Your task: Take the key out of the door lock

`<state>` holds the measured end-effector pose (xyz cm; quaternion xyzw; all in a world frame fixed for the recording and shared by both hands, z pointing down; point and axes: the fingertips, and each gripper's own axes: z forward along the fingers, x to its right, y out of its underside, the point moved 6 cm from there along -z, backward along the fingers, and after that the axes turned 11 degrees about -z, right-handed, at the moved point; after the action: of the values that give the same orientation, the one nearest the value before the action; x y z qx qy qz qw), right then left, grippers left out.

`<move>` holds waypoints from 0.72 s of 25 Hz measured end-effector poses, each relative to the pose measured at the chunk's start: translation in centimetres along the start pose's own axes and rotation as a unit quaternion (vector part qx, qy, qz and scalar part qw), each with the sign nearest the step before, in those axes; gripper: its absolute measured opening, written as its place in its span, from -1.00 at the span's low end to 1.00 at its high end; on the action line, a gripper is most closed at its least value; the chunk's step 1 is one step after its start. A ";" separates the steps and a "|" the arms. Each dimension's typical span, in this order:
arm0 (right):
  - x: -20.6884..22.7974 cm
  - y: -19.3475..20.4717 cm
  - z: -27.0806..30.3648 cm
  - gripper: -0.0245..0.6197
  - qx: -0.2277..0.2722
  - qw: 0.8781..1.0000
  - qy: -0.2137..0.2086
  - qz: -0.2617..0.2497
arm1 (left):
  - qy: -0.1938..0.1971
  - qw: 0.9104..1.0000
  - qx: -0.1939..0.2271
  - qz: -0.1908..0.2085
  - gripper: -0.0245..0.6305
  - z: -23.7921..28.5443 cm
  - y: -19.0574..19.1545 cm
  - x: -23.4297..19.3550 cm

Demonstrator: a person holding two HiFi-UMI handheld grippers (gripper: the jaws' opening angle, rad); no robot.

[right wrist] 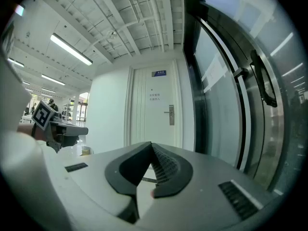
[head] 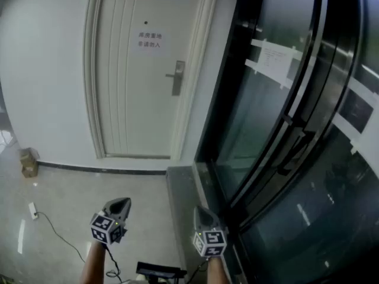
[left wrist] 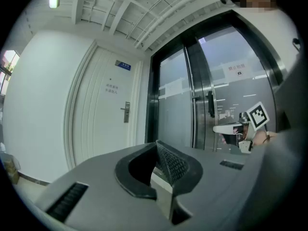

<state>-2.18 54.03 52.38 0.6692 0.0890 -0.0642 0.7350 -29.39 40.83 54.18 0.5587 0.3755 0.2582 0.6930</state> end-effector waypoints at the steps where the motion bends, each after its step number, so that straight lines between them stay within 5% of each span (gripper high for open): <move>1: 0.1 0.0 0.0 -0.91 -0.001 1.000 -0.001 -0.001 | -0.001 1.000 0.005 0.001 -0.90 0.1 -0.1 0.2; 18: 2.5 0.3 -0.8 -0.91 0.016 1.000 -0.014 0.012 | -0.011 1.000 0.016 0.004 -0.90 1.3 -0.5 2.5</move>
<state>0.31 54.92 52.02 0.6805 0.0698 -0.0663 0.7264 -26.91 41.90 53.29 0.5739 0.3698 0.2493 0.6868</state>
